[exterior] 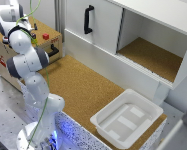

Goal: Turn on the green light lamp

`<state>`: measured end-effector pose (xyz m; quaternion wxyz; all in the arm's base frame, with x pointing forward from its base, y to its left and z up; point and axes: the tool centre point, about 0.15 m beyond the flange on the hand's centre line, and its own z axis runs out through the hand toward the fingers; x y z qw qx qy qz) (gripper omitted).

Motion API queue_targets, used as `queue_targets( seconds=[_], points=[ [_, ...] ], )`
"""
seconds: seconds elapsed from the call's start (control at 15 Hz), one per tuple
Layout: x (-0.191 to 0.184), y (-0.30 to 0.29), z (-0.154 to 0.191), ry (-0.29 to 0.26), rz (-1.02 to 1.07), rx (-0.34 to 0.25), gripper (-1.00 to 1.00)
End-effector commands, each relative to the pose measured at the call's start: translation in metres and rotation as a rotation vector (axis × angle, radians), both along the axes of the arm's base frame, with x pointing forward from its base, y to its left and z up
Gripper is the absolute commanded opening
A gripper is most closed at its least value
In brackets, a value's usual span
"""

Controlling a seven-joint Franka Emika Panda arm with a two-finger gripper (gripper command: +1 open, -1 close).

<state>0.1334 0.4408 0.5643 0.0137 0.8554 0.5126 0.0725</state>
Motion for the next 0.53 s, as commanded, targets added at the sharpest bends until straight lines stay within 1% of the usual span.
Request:
queue_targets(
  seconds=[0.0, 0.07, 0.13, 0.2, 0.27, 0.4, 0.47],
  points=[
    [0.012, 0.018, 0.019, 0.009, 0.003, -0.099, 1.00],
    [0.015, 0.013, 0.015, 0.015, -0.006, -0.069, 1.00],
    [0.018, 0.007, 0.011, 0.017, -0.009, -0.070, 1.00],
    [0.021, -0.002, 0.009, 0.026, -0.017, -0.047, 1.00],
    [0.025, -0.011, 0.006, 0.027, -0.030, -0.043, 1.00],
    [0.035, -0.035, -0.002, 0.048, -0.068, -0.009, 1.00],
    [0.039, -0.046, -0.007, 0.062, -0.091, -0.004, 1.00]
  ],
)
